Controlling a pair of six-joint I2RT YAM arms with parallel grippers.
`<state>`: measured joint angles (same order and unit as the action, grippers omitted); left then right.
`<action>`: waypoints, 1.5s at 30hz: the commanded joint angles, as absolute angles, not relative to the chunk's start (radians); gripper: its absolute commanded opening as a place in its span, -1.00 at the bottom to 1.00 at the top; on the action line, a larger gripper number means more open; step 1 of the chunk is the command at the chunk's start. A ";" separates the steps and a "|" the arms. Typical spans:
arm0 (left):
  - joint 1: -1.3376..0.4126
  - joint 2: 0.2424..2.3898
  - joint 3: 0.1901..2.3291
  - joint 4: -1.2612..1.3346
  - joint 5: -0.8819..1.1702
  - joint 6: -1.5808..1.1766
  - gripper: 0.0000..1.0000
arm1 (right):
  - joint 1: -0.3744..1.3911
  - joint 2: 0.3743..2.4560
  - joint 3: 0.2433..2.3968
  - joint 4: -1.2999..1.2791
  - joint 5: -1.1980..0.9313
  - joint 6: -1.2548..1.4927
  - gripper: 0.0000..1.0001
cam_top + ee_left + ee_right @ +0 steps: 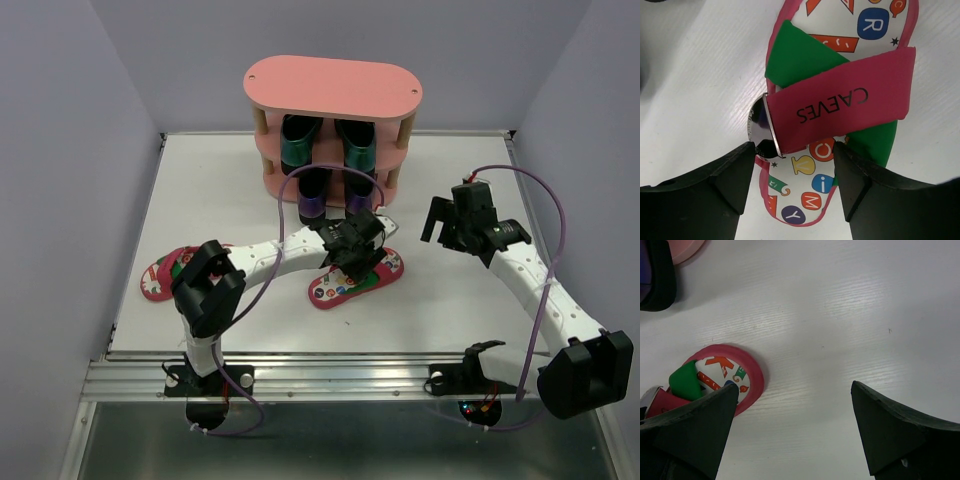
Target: Place and organize the shoes onto the shoe shelf
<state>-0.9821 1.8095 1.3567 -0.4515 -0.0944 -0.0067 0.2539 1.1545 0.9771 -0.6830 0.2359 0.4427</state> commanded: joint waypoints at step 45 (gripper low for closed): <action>-1.051 1.764 1.261 -0.537 -0.365 -0.491 0.30 | 0.245 1.152 1.025 -0.663 0.255 0.411 1.00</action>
<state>-1.0157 1.7962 1.3029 -0.4397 -0.3523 -0.3702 0.2543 1.1545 0.9783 -0.6823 0.2359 0.4225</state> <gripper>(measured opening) 0.575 0.998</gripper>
